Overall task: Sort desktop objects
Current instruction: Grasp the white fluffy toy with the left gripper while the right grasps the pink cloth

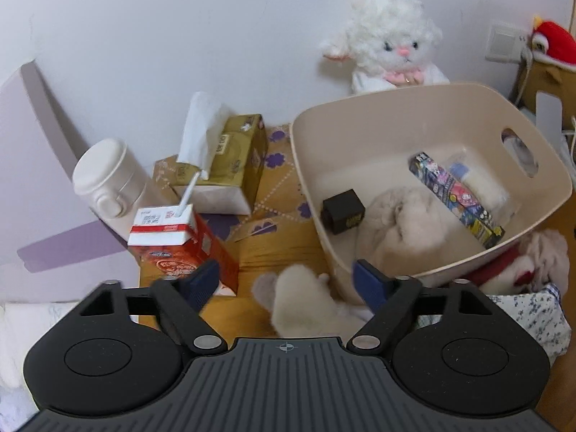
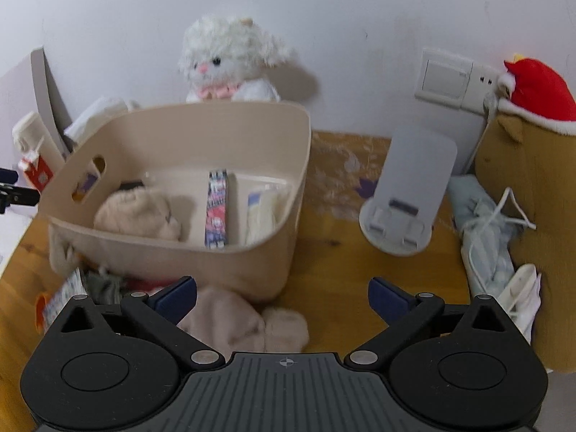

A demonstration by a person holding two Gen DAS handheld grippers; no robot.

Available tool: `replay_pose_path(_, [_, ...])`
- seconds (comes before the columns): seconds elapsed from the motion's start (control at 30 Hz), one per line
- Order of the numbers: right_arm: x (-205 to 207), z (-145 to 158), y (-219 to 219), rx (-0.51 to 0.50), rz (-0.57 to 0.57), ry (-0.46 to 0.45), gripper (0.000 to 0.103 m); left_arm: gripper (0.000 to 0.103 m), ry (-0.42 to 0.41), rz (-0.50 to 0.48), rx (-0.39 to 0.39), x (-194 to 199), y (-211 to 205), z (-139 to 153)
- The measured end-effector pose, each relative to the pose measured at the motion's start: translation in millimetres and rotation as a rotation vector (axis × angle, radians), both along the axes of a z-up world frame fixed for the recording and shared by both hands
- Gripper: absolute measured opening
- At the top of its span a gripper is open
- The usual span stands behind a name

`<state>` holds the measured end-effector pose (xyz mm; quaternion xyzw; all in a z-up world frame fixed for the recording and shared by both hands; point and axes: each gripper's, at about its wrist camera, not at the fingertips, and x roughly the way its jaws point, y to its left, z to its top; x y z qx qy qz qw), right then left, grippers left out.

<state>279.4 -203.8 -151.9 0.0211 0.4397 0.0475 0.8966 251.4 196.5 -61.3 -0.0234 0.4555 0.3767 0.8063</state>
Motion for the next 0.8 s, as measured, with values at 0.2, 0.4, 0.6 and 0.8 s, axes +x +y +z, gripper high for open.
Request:
replay_pose_path(0.2, [-11.2,-16.0,3.8,-0.042,0.024,0.044,0.103,0.085,0.0,-0.011,-0.073,-9.5,5.7,-8.9])
replay_pose_path(0.4, [-13.3,-26.3,13.7,-0.055,0.086,0.071,0.103,0.085,0.039,-0.06,-0.117,-8.0,7.3,-23.9])
replay_pose_path(0.6, [-10.9,-33.9,30.0,-0.1,0.159,0.065,0.103,0.085,0.071,-0.036,-0.17,-0.7,20.7,-48.8])
replay_pose_path(0.8, [1.5,-43.9,44.3,-0.145,0.181,0.079,0.103,0.085,0.101,-0.014,-0.213,8.9,37.3,-76.5])
